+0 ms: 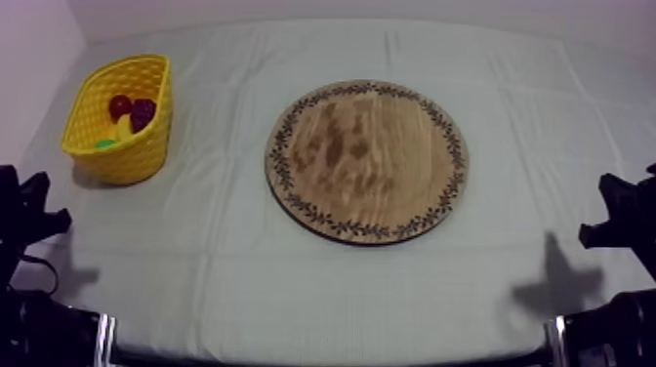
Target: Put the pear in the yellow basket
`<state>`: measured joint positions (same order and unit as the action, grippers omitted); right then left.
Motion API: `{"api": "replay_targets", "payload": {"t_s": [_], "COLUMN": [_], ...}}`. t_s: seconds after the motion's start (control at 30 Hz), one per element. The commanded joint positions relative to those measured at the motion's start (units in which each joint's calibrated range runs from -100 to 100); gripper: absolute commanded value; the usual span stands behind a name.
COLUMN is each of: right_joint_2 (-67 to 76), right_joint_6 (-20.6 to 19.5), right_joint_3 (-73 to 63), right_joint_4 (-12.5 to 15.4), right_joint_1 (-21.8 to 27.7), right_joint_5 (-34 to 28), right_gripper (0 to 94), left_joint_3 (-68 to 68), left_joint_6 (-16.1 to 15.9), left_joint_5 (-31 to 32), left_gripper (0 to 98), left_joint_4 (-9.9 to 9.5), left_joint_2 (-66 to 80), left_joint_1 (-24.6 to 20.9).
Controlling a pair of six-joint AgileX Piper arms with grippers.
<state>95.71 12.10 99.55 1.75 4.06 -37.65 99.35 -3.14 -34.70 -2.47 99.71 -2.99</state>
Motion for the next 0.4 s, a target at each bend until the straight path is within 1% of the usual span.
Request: {"api": "replay_targets", "payload": {"t_s": [0.0,0.37], "right_joint_2": [0.05,0.05], "right_joint_6": [-0.02,-0.02], "right_joint_3": [0.00,0.00], "right_joint_4": [-0.02,-0.02], "right_joint_1": [0.00,0.00], "right_joint_5": [-0.01,-0.01], "right_gripper": [0.3,0.3], "left_joint_3": [0.10,0.51], "left_joint_6": [-0.06,-0.86], "left_joint_5": [0.42,1.69], "left_gripper": [0.0,0.0], "left_joint_4": [0.03,0.14], "left_joint_2": [0.03,0.03], "left_joint_1": [-0.01,-0.01]}}
